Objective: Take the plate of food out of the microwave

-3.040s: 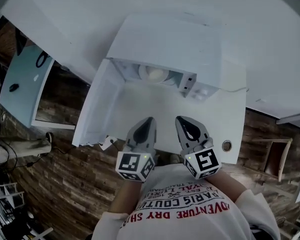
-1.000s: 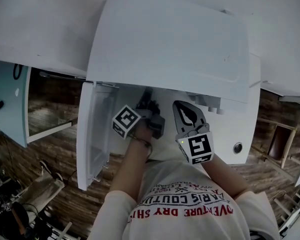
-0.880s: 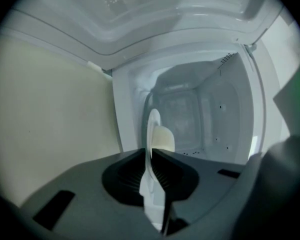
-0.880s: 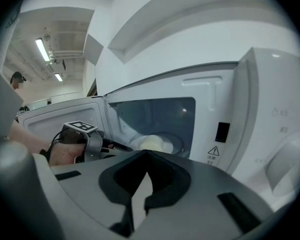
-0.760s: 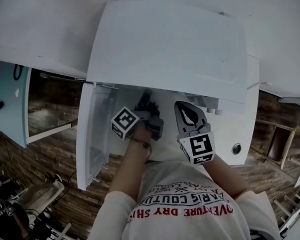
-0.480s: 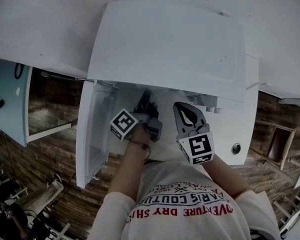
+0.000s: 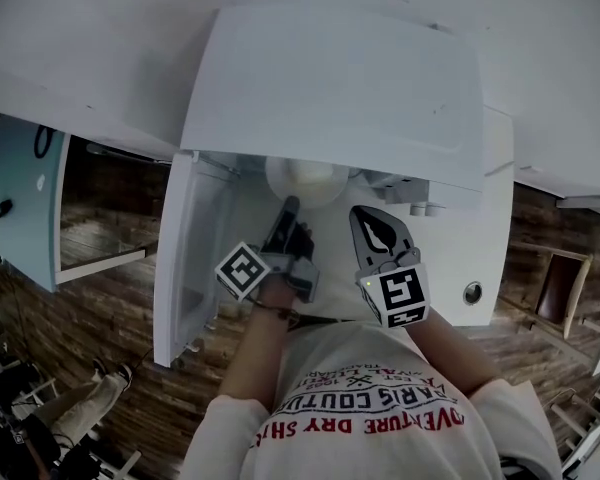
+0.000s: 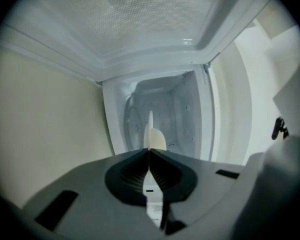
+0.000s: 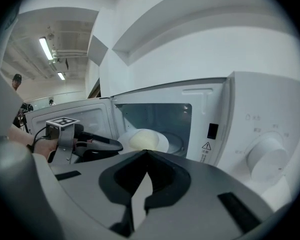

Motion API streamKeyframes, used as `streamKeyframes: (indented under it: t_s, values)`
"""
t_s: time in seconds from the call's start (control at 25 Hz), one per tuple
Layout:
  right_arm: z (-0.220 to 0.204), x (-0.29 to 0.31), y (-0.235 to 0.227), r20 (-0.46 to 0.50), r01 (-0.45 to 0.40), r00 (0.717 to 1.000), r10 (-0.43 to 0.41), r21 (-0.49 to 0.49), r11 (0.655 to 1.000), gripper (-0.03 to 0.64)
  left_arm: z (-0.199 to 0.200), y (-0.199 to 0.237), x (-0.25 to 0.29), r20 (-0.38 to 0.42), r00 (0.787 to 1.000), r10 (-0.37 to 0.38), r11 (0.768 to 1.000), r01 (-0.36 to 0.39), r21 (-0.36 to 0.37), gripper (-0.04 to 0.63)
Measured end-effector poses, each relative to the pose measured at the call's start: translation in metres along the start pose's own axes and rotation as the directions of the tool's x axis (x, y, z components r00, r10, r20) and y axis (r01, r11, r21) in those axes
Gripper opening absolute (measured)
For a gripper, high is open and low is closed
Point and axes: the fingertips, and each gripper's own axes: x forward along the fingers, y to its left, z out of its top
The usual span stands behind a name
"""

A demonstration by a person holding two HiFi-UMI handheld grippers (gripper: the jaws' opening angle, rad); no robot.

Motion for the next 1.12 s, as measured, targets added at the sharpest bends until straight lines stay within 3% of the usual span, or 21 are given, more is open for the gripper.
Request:
streamKeyframes:
  t_s: [0.44, 0.76, 1.12]
  values:
    - [0.011, -0.031, 0.013, 0.057, 0.05, 0.997, -0.05, 0.002, 0.999, 0.005, -0.012, -0.04, -0.07, -0.039, 0.998, -0.056, 0.998, 0.055, -0.022, 0.012]
    - [0.026, -0.045, 0.013, 0.099, 0.109, 0.989, -0.109, 0.001, 0.994, 0.005, -0.014, -0.074, -0.1, -0.096, 0.992, -0.083, 0.991, 0.092, 0.095, 0.012]
    - [0.06, -0.058, 0.014, 0.18, 0.176, 0.968, -0.173, -0.001, 0.984, 0.005, -0.005, -0.105, -0.112, -0.121, 0.981, -0.154, 0.984, 0.164, 0.073, 0.012]
